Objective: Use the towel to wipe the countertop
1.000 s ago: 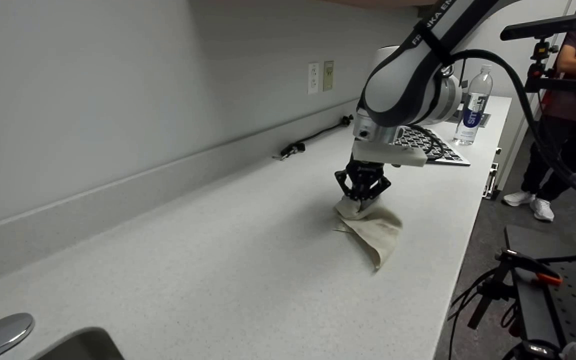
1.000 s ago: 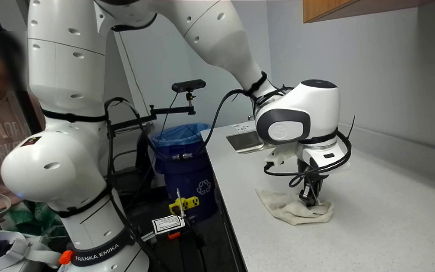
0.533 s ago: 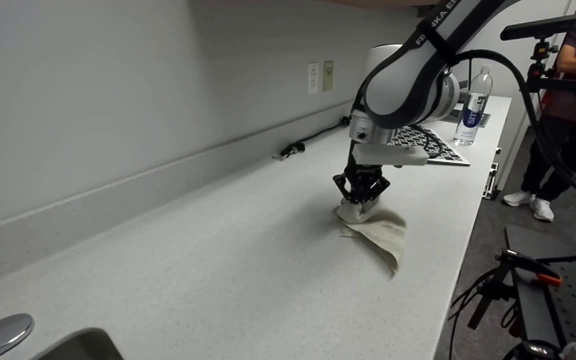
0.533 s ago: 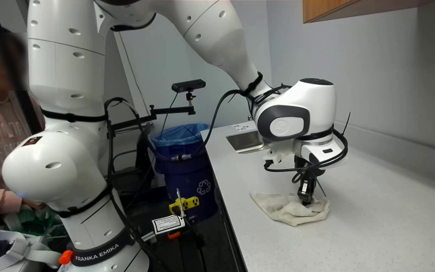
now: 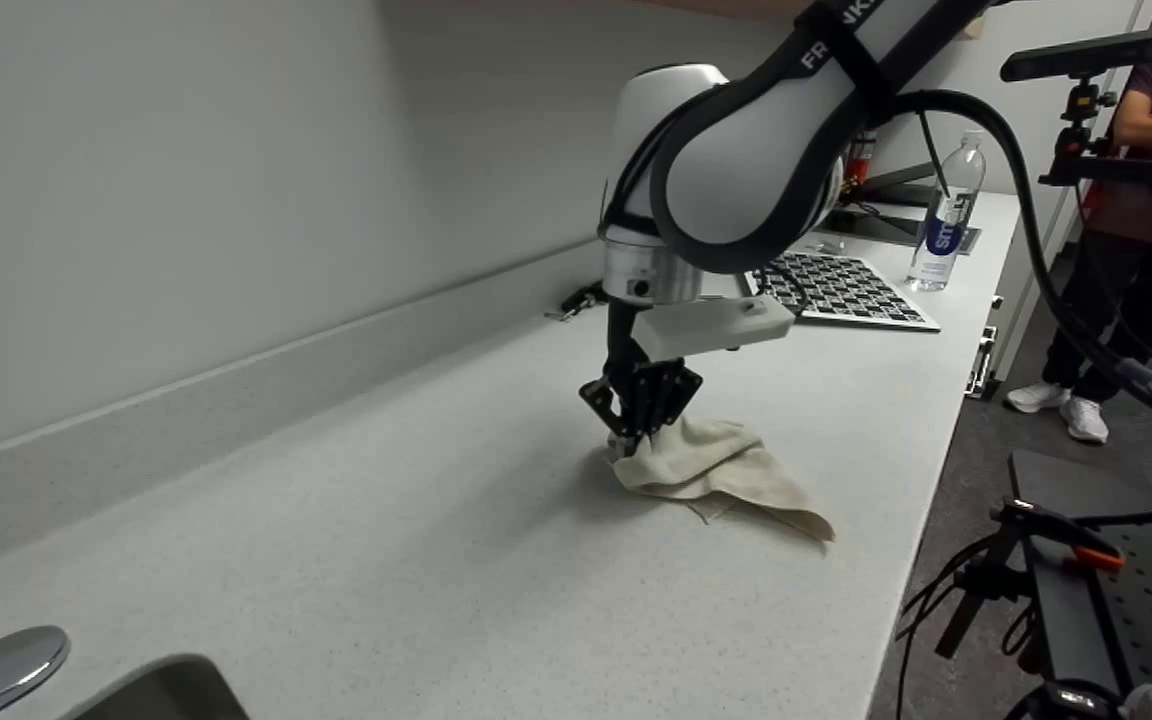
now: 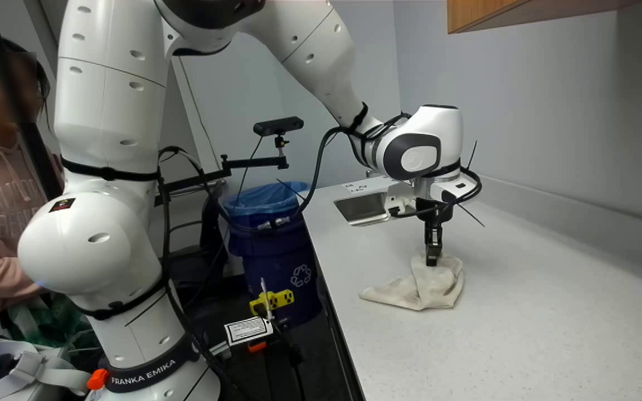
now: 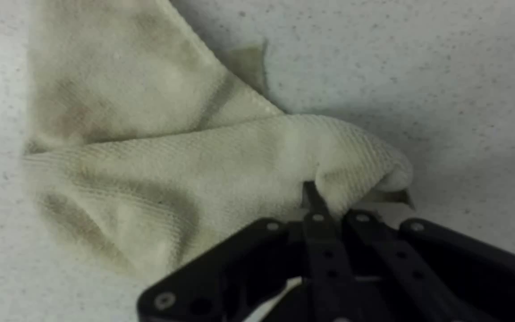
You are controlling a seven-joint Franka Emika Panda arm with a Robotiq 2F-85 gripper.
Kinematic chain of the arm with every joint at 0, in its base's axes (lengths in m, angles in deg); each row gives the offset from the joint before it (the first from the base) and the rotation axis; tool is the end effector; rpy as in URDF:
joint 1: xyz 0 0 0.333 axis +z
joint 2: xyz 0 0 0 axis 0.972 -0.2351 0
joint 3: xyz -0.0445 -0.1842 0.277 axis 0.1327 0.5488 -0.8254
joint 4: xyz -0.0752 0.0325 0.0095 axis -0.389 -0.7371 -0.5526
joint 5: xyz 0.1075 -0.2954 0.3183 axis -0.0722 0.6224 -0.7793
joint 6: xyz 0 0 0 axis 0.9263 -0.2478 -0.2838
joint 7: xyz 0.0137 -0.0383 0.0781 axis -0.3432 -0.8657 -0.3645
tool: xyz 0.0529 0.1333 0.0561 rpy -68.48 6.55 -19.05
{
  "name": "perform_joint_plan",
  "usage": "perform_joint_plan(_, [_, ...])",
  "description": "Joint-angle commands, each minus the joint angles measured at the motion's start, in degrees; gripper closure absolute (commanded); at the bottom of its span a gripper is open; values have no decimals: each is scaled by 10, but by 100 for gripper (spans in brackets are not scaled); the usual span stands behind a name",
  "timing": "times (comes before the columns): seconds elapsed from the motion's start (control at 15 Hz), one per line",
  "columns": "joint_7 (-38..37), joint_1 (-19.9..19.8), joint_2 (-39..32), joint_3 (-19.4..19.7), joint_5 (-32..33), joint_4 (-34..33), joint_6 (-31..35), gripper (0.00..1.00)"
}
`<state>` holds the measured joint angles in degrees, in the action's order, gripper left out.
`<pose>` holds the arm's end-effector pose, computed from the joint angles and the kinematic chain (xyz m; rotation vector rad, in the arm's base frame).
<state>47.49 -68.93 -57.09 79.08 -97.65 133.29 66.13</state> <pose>0.6177 0.0744 0.1535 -2.9410 0.8498 0.0531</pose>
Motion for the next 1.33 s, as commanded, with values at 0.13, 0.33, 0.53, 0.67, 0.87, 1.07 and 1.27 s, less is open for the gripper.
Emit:
perform_joint_plan(0.13, [10, 36, -21, -4, 54, -95, -36, 99])
perform_joint_plan(0.33, [16, 50, -4, -9, 73, -116, -22, 99])
perform_joint_plan(0.53, [14, 61, 24, -6, 96, -114, 10, 99])
perform_joint_plan(0.67, [5, 62, 32, 0, 115, -108, 25, 99])
perform_joint_plan(0.87, [15, 43, 16, -1, 98, -104, 17, 99])
perform_joint_plan(1.07, [22, 29, -17, -3, 82, -109, -2, 99])
perform_joint_plan(1.27, [20, 29, -52, 1, 87, -128, -25, 99])
